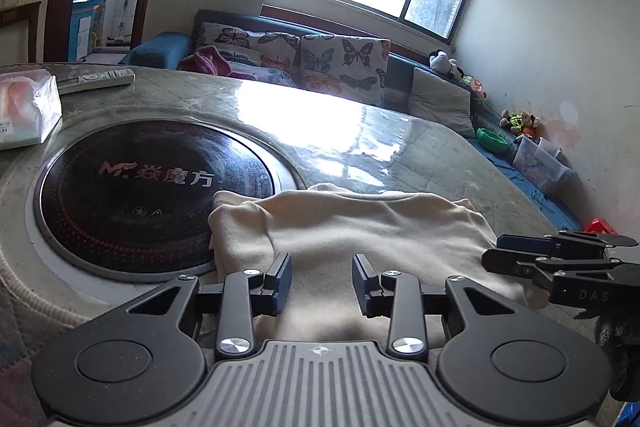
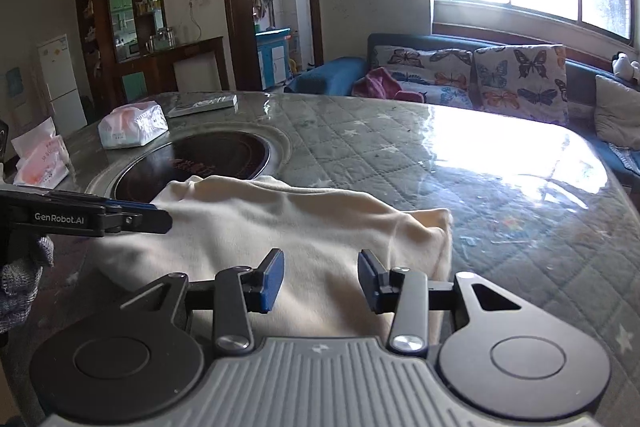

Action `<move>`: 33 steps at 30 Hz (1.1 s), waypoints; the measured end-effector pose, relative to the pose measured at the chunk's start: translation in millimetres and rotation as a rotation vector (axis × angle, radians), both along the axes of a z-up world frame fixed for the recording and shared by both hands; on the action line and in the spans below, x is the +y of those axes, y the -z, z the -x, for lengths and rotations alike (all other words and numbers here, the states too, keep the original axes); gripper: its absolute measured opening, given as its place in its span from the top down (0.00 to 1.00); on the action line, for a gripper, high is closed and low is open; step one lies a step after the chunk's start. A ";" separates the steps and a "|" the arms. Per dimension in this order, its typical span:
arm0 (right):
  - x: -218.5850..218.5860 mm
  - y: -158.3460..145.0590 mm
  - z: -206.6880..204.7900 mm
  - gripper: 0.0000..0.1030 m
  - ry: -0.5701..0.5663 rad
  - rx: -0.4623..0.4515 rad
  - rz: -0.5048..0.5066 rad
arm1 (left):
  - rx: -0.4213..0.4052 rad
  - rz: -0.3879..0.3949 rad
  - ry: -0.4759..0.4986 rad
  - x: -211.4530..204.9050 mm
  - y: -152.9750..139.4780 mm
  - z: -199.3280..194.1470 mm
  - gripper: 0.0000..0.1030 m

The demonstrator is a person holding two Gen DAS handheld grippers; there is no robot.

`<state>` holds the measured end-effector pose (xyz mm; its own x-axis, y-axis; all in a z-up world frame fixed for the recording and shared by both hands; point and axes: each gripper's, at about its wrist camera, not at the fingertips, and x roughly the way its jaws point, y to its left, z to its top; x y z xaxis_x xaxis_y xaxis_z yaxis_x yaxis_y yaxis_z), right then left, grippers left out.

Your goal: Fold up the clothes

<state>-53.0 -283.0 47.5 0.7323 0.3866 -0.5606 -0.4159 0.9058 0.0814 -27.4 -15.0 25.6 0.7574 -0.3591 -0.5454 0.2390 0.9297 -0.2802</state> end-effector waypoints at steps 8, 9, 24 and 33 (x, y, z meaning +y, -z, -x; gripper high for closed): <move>-2.9 13.5 -17.2 0.60 0.030 0.052 0.008 | 0.040 0.015 -0.052 13.6 6.2 -16.3 0.65; -2.2 11.9 -18.4 0.60 0.027 0.049 0.011 | 0.036 0.019 -0.053 13.8 4.1 -18.3 0.66; 25.7 7.5 -86.5 0.62 -0.023 0.075 0.001 | 0.063 0.053 -0.004 -10.2 1.7 -82.3 0.79; 26.3 6.7 -79.3 0.61 -0.025 0.046 0.036 | 0.066 0.048 -0.021 -6.7 3.0 -79.7 0.72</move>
<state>26.4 -256.7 40.8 0.6963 0.3830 -0.6070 -0.4346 0.8980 0.0681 52.3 -21.7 22.6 0.7278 -0.3703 -0.5772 0.1991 0.9195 -0.3389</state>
